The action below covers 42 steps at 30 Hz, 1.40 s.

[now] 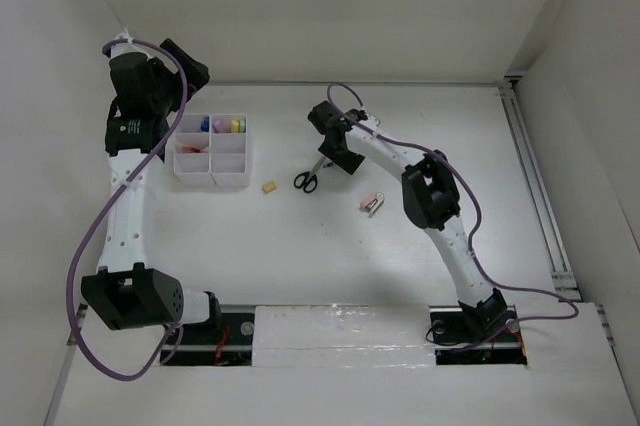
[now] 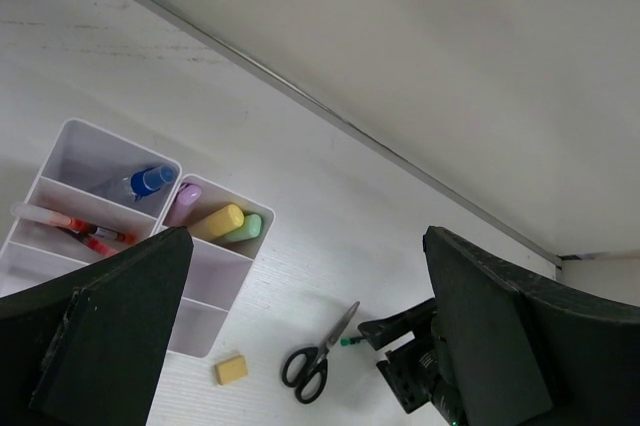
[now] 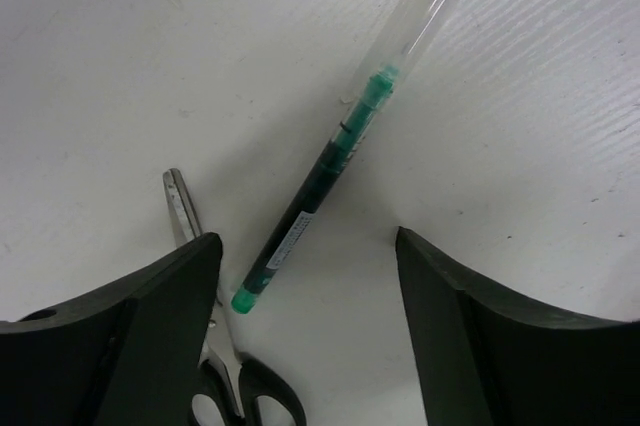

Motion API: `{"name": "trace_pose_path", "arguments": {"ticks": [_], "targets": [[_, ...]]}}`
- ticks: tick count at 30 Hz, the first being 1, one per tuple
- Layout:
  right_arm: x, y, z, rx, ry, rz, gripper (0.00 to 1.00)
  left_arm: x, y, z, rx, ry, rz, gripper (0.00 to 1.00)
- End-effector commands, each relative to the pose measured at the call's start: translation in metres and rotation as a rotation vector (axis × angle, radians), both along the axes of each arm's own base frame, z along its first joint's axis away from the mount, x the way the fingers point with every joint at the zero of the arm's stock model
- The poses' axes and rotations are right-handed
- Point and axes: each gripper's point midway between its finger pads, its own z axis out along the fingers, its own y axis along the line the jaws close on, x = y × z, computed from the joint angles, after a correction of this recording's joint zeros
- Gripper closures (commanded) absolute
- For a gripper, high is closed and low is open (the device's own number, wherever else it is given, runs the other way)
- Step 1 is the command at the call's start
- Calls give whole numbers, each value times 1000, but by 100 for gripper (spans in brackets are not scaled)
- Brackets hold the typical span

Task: Sort the stationery into containers
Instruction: Pick up the pen from the center of the board.

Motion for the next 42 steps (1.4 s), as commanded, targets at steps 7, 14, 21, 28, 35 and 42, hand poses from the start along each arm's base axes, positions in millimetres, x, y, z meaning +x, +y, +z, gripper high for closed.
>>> {"name": "trace_pose_path", "arguments": {"ticks": [7,14,21,28,35,42], "targets": [[-21,-22,-31,-89,118,-11,39,-10,-2,43,8,-108,-8,0],[-30,-31,-34,-139,155,24,54,-9,0,42,18,-98,-1,0],[-39,-43,-33,-162,181,32,89,-9,4,43,32,-96,16,0],[-39,-46,-20,-143,144,149,100,-8,-10,40,20,-89,-65,0],[-45,-23,52,-152,-180,469,100,-16,-74,-3,-132,-59,-432,0],[-71,63,135,91,-583,997,100,-63,-109,-58,-234,-16,-643,0]]}}
